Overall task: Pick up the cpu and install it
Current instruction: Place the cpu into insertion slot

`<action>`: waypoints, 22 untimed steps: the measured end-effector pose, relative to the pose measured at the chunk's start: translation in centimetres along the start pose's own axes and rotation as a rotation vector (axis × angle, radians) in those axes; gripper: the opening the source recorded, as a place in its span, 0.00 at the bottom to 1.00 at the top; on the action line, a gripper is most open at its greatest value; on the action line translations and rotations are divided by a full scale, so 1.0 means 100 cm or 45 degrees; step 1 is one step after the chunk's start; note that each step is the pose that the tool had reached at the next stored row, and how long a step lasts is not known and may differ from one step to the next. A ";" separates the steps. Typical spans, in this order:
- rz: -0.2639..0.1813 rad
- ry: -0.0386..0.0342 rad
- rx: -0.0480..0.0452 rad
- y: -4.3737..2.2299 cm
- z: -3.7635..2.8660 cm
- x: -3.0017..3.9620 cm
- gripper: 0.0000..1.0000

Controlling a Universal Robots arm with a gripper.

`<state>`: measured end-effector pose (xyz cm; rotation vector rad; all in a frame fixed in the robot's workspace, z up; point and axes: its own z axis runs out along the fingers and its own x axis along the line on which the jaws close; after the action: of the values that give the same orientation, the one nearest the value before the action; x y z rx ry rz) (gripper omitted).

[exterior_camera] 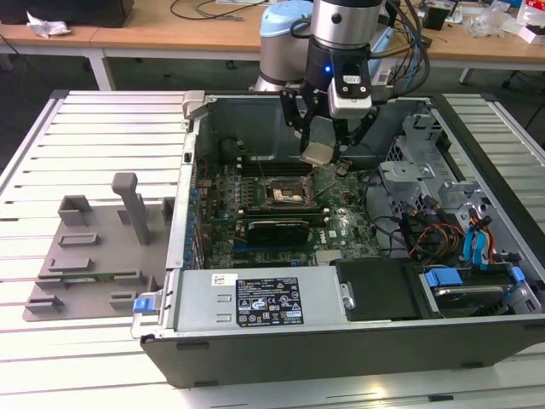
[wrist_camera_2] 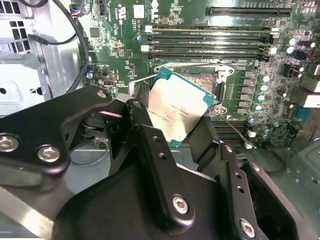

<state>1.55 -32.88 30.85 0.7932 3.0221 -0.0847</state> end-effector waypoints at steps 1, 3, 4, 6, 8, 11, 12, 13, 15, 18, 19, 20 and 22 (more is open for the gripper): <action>0.003 0.0000 0.000 0.0000 0.0000 0.0000 0.55; 0.016 0.0007 0.001 0.0000 0.0001 0.0000 0.55; 0.022 0.0009 0.001 0.0000 0.0002 0.0000 0.55; 0.031 0.0011 0.002 0.0000 0.0002 0.0000 0.55; 0.050 0.0019 0.002 0.0000 0.0003 0.0000 0.55; 0.076 0.0027 0.004 0.0000 0.0003 0.0000 0.55; 0.083 0.0029 0.004 0.0000 0.0004 0.0000 0.55; 0.104 0.0037 0.005 0.0000 0.0003 0.0000 0.55; 0.153 0.0062 0.007 0.0000 0.0005 0.0000 0.55; 0.186 0.0075 0.008 0.0000 0.0008 0.0000 0.55; 0.189 0.0076 0.008 0.0000 0.0008 0.0000 0.55; 0.195 0.0078 0.009 0.0001 0.0009 0.0000 0.55; 0.205 0.0081 0.009 0.0001 0.0010 0.0000 0.55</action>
<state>1.55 -32.88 30.76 1.0352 2.9517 -0.0911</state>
